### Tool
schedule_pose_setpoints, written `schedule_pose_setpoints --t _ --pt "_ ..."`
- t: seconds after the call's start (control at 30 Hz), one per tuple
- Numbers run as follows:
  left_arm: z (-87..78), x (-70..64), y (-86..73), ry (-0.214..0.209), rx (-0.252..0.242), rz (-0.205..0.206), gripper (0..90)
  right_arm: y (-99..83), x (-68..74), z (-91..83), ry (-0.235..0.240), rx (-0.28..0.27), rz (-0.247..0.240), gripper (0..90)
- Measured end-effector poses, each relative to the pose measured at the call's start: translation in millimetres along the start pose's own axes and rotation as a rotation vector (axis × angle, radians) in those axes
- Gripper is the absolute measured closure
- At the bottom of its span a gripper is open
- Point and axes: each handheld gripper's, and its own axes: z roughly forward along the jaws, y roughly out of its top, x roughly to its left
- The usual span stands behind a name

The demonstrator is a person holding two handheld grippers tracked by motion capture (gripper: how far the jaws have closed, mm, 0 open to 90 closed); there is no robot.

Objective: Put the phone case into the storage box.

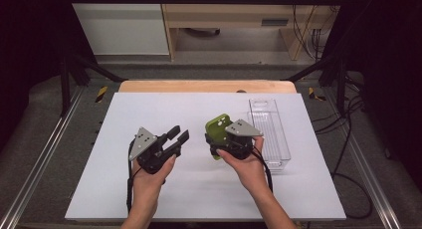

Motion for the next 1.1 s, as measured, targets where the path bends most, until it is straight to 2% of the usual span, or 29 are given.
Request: schedule_pose_setpoints --t 0.07,0.13,0.2,0.3,0.4,0.5,0.57,0.63,0.73,0.87,0.97,1.1 --pt "-6.1 4.6 -0.6 0.041 -0.012 0.022 49.9 1.1 -5.2 -3.4 -0.012 -0.004 0.007 16.6" --pt "-12.6 7.9 -2.2 0.099 -0.007 0.109 40.0 2.0 -9.5 -6.0 -0.013 -0.004 0.017 16.7" --pt "-17.9 11.0 -5.6 0.128 0.001 0.175 32.7 3.2 -13.0 -8.1 -0.013 0.003 0.025 16.7" --pt "-25.2 19.6 -15.2 0.156 0.014 0.173 23.7 7.0 -19.0 -10.2 -0.009 0.011 0.052 16.7" --pt "-28.9 30.1 -28.1 0.157 0.041 0.161 15.8 13.3 -27.3 -8.5 -0.015 0.023 0.061 16.7" --pt "-32.0 39.2 -40.9 0.159 0.062 0.138 10.7 20.6 -37.9 -5.4 -0.024 0.027 0.093 16.7" --pt "-33.7 45.0 -49.2 0.168 0.073 0.124 9.0 26.2 -43.9 -3.9 -0.037 0.028 0.099 16.7" --pt "-36.1 49.6 -55.9 0.201 0.082 0.126 5.6 32.1 -49.4 -3.0 -0.049 0.029 0.110 16.7" --pt "-41.6 54.2 -63.0 0.240 0.075 0.127 5.2 41.4 -56.5 -1.8 -0.072 0.032 0.112 16.8" --pt "-45.2 60.6 -71.3 0.241 0.089 0.110 4.4 55.3 -64.9 -0.3 -0.101 0.032 0.107 16.8" --pt "-47.3 62.2 -70.3 0.244 0.089 0.132 4.0 66.3 -72.9 -1.1 -0.123 0.024 0.105 16.8" --pt "-53.8 61.6 -71.0 0.213 0.102 0.177 3.1 78.7 -86.9 -3.2 -0.159 0.025 0.103 16.8"
